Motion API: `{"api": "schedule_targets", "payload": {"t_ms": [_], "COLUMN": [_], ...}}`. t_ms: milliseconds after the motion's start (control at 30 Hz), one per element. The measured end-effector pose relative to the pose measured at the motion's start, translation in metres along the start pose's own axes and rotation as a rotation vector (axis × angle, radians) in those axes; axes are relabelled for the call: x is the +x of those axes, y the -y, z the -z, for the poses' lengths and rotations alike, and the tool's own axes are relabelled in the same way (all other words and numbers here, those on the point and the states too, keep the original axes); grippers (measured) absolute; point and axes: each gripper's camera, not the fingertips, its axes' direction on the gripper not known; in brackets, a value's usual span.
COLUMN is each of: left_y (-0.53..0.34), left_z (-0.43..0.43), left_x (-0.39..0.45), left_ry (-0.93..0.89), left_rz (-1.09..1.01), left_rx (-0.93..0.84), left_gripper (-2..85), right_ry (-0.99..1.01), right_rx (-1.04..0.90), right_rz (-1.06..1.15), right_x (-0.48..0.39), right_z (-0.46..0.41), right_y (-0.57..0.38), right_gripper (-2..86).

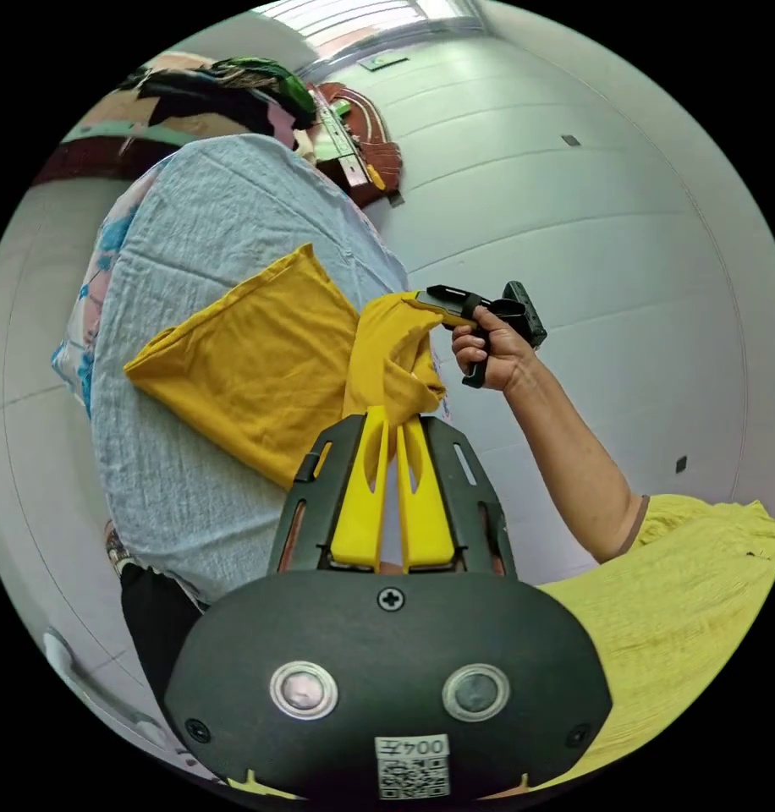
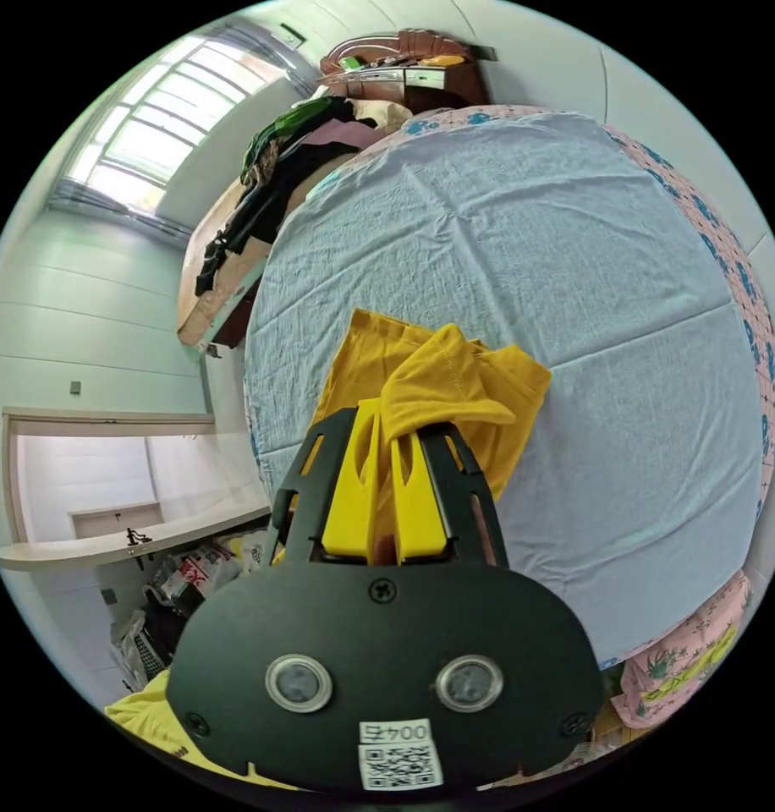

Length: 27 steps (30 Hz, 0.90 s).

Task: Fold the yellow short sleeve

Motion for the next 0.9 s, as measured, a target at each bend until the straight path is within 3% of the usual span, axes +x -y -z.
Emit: {"api": "schedule_targets", "payload": {"t_ms": [467, 900], "left_y": [0.036, 0.060], "left_z": [0.075, 0.117], "left_x": [-0.183, -0.249], "left_ry": [-0.171, -0.242], "left_rz": [0.312, 0.357], "left_rx": [0.030, -0.003], "left_gripper": [1.2, 1.3], "right_ry": [-0.234, -0.407], "right_rx": [-0.113, -0.231], "right_rz": [0.012, 0.022], "right_x": [-0.116, -0.174], "right_z": [-0.213, -0.327], "right_y": [0.065, 0.101], "right_gripper": [-0.6, -0.2]}}
